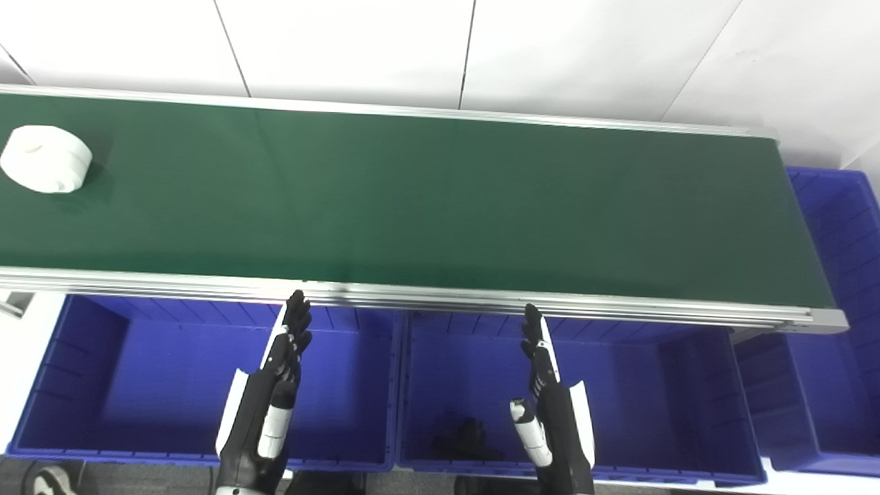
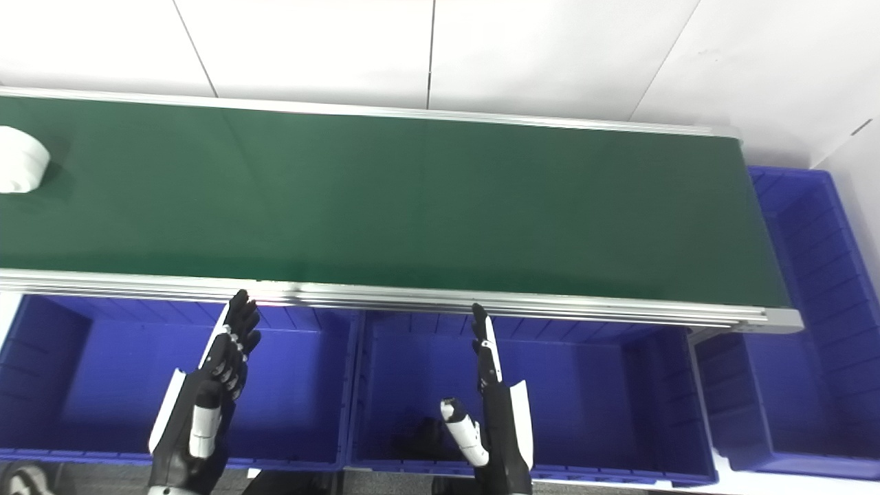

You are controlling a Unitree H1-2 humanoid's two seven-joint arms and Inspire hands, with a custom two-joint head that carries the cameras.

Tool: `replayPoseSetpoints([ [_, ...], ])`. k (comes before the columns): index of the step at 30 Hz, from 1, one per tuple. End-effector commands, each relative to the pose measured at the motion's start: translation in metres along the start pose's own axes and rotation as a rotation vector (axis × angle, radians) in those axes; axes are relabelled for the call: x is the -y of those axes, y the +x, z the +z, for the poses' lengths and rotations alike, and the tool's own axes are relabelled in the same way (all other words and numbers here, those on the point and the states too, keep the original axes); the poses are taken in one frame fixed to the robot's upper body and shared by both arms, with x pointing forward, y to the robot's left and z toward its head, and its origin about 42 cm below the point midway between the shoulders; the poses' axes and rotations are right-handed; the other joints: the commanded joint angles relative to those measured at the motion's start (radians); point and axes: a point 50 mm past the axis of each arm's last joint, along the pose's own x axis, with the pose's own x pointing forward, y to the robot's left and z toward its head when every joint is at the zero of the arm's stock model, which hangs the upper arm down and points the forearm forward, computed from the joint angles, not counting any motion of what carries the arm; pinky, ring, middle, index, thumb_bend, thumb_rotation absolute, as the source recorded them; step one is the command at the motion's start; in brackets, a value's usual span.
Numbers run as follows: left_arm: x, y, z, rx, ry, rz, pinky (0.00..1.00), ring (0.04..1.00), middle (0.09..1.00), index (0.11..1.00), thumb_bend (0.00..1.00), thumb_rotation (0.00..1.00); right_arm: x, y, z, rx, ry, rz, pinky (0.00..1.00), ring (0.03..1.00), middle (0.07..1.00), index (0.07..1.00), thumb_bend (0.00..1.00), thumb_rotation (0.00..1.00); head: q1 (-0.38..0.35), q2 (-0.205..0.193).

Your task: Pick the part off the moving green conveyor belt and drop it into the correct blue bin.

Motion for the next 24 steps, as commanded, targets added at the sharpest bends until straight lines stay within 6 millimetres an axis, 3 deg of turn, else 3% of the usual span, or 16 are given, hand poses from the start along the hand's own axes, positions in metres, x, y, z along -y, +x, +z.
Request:
replayPoseSetpoints([
  [1,0.003,-0.0016,0.0041,0.03,-0.023,0.001,1.0,1.0,1.0,1.0,0.8,1.0,-0.0265,0.0045,0.015,0.076,0.077,0.009,0.98,0.992,1.0,1.0,0.81,1.0,0.001,0.0],
  [24,0.0058,0.0023,0.0013,0.046,-0.016,0.003,1.0,1.0,1.0,1.0,0.79,1.0,-0.025,0.0043,0.013,0.07,0.076,0.017,1.0,1.0,1.0,1.0,0.8,1.0,0.02,-0.005],
])
